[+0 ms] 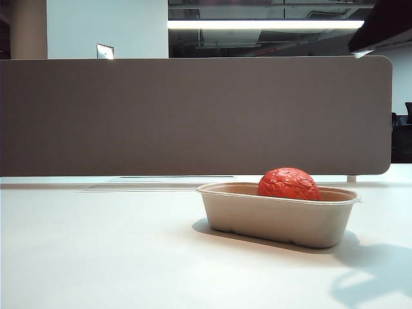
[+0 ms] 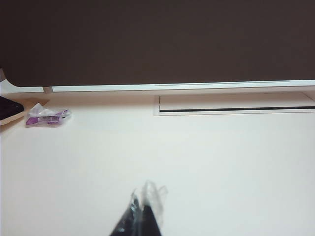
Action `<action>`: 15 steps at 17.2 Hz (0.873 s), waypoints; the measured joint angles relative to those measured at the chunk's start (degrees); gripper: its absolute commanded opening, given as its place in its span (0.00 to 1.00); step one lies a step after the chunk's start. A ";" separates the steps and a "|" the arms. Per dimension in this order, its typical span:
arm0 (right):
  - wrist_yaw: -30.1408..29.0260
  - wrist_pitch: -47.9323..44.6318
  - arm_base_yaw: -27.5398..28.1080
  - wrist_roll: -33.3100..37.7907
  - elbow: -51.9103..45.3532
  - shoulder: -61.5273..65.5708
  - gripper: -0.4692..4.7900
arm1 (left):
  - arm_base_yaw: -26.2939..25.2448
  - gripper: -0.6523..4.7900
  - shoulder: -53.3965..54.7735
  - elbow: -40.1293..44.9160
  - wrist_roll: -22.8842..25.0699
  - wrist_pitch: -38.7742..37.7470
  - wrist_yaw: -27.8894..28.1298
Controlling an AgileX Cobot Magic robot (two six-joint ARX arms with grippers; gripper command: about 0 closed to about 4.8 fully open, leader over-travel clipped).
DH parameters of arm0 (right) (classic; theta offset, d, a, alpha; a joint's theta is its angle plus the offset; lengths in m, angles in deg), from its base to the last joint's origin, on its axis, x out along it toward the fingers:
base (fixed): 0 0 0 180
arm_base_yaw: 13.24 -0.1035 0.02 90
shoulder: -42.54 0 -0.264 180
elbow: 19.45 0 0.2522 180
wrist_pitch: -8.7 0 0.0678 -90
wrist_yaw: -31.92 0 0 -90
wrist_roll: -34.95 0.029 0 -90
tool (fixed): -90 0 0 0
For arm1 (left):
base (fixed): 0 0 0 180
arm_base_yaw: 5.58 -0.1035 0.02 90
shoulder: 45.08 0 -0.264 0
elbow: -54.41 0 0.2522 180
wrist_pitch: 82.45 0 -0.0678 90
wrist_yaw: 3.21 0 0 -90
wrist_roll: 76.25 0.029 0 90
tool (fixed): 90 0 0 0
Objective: Pick up the orange and place it into the paper lunchbox.
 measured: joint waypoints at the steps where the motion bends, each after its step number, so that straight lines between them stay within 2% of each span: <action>1: -0.07 0.15 1.14 0.00 0.00 -0.44 0.07 | 0.00 0.12 0.00 0.00 0.02 0.00 -0.02; 2: -0.13 0.33 2.01 -0.02 0.00 -0.52 0.07 | 0.00 0.12 0.00 0.00 0.02 0.00 -0.02; 4: -1.70 0.31 7.61 0.00 0.00 -0.50 0.07 | 0.00 0.12 0.00 0.00 0.02 0.02 -0.02; 6: -7.21 -0.04 14.97 0.00 -0.37 -0.57 0.07 | 0.00 0.12 0.00 0.00 0.02 0.00 -0.02; 9: -18.95 -2.05 27.04 0.00 -5.29 -5.27 0.07 | 0.00 0.12 0.00 0.00 0.02 0.02 -0.02; 11: -22.62 -3.78 31.58 -0.02 -9.31 -10.05 0.07 | 0.00 0.12 0.00 0.00 0.02 0.00 -0.02; 15: -21.84 -4.13 36.06 0.00 -16.44 -19.82 0.07 | 0.00 0.12 0.00 0.00 0.02 0.00 -0.02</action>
